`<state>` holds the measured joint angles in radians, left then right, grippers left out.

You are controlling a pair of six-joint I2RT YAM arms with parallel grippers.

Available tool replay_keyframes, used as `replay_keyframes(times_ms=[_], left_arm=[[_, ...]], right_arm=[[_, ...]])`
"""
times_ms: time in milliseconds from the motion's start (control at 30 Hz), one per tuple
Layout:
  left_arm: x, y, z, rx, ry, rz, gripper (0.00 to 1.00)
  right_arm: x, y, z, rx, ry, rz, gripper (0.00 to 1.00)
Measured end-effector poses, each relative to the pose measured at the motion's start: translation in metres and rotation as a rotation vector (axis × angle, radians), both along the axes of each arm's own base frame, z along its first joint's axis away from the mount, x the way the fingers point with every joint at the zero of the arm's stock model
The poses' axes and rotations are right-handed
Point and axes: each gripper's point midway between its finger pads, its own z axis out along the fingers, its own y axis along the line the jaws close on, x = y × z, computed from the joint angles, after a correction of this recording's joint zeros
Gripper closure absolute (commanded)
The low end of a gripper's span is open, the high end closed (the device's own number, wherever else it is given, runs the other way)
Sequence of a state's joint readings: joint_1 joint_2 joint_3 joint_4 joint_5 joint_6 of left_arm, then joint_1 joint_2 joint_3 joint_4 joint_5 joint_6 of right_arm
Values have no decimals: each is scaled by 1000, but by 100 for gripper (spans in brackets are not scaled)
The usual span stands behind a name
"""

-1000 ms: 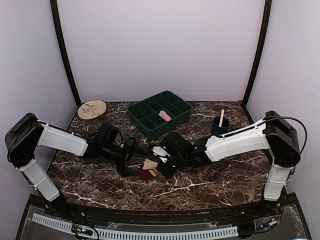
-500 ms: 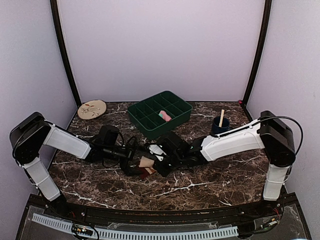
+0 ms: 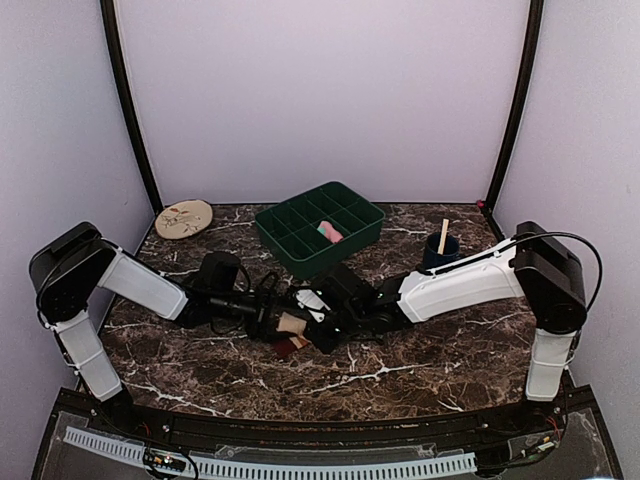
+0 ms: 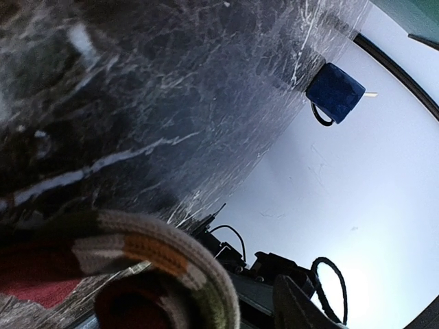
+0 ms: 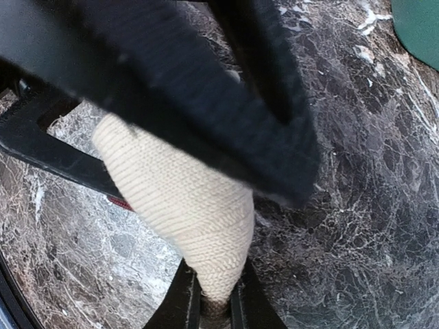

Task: Roll the socks
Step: Roll the sock at the center of the board.

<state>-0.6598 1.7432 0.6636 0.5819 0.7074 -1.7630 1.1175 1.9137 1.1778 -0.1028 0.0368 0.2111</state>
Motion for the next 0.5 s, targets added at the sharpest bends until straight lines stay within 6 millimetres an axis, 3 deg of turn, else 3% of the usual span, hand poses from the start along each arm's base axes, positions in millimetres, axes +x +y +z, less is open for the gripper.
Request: replay_keyframes(times_ms=[500], left_arm=[[1,4,-8,-5,16,6,74]], right_arm=[[5,-2,0,9,14,-11,92]])
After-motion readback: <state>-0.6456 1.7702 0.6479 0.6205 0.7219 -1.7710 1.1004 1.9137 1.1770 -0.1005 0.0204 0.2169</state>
